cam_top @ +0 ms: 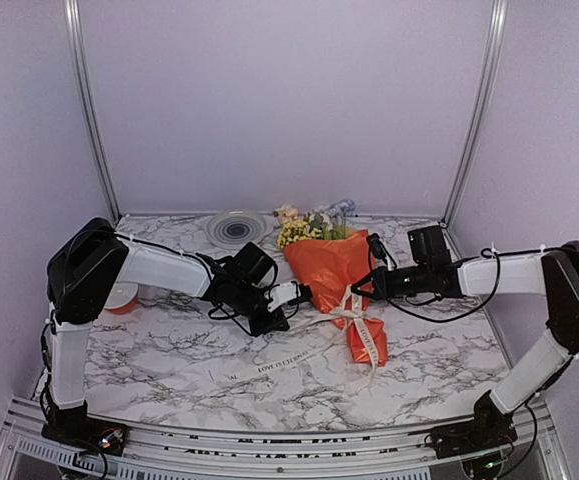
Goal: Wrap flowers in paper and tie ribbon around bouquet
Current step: Tie the ribbon around the folded bouquet.
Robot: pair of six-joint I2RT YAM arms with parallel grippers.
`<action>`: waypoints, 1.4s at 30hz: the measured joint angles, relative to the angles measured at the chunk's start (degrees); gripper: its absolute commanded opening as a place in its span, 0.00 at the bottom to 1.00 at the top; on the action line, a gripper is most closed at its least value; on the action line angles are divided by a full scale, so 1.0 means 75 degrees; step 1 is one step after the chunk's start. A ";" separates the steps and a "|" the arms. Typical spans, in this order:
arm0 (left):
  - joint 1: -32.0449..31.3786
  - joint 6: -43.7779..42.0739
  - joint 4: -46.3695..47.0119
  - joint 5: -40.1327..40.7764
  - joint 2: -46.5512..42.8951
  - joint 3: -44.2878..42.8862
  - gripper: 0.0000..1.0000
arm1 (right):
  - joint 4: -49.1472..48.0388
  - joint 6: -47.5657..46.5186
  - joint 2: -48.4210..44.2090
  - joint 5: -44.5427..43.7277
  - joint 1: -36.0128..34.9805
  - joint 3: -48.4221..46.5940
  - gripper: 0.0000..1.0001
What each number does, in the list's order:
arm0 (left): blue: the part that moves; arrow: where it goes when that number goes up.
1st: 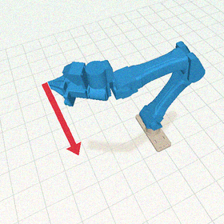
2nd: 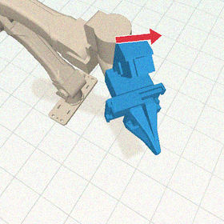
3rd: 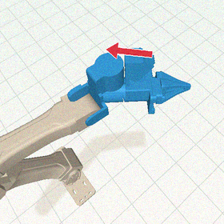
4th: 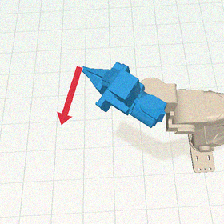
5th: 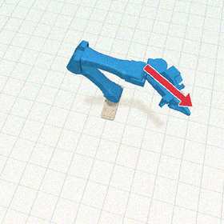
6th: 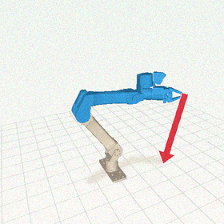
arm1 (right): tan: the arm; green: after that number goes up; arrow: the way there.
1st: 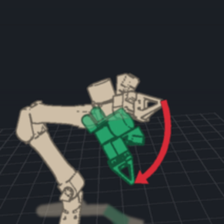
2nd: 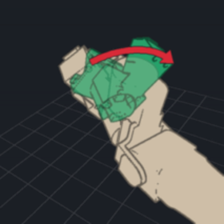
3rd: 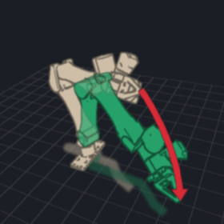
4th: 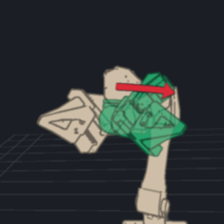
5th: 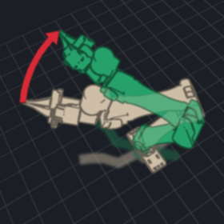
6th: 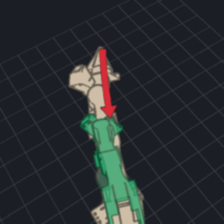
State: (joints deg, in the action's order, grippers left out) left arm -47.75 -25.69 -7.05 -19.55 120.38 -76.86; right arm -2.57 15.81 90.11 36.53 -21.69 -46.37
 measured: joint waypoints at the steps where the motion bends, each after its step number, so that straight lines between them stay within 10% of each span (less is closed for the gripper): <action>1: 0.0000 0.0035 0.0009 0.0038 0.0000 0.0000 0.00 | 0.0000 0.0082 -0.0152 -0.0117 0.0047 0.0082 0.00; 42: 0.0154 0.1367 0.0510 0.2226 -0.0527 0.0787 0.00 | 0.0291 0.0058 -0.0644 -0.1122 0.2588 0.2218 0.00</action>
State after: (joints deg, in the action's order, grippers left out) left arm -46.59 -15.44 -3.22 -2.85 116.42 -70.96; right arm -0.38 16.25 85.27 28.12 -2.28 -29.74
